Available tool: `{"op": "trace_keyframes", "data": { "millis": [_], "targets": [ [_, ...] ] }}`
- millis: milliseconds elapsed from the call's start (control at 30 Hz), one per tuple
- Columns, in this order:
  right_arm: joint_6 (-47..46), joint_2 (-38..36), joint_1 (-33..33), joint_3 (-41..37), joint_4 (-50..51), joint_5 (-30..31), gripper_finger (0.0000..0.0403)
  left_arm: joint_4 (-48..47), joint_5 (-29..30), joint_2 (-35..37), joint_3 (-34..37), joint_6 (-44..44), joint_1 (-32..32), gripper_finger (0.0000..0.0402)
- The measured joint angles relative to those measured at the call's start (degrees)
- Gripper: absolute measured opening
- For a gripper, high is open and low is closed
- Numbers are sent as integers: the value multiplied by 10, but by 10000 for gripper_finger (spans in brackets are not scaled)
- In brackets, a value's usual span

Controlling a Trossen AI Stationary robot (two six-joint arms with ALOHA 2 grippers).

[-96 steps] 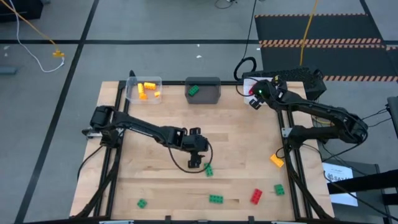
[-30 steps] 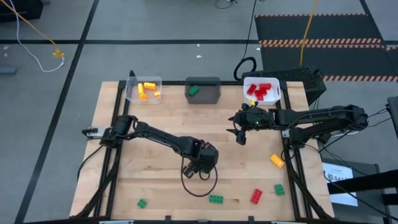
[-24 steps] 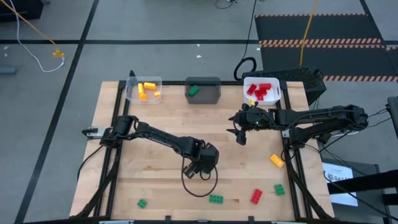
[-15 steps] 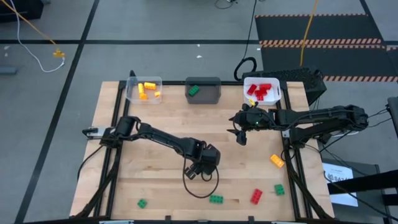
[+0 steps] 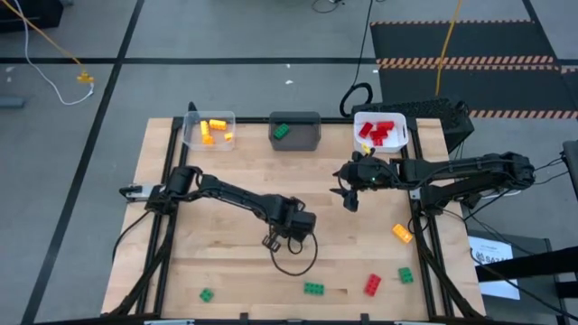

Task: Sort & place blocks by color
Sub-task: Put the left 8 stud green game piece into the gray bin

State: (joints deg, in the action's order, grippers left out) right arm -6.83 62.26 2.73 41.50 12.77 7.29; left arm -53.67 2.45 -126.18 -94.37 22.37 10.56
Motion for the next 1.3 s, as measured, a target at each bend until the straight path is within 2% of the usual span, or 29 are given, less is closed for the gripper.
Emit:
{"op": "trace_keyframes", "data": {
  "millis": [100, 367, 600, 833, 1133, 1300],
  "targets": [
    [0, 0, -6, 0, -1, 0, 242, -6, 0, 1, 0, -31, -5, 11],
    [0, 0, -10, 0, -1, 1, 242, -8, -3, 39, 6, -68, -12, 56],
    [0, 0, -10, 0, -1, 1, 242, 5, 21, 83, 4, -82, -12, 115],
    [0, 0, -10, 0, -1, 1, 242, 19, 21, 77, 8, -89, -13, 181],
    [0, 0, -10, 0, -6, 1, 242, 51, 3, 68, 20, -113, -20, 293],
    [-11, 0, -10, 0, -4, 1, 242, 50, -1, 31, 20, -108, -29, 320]
  ]
}}
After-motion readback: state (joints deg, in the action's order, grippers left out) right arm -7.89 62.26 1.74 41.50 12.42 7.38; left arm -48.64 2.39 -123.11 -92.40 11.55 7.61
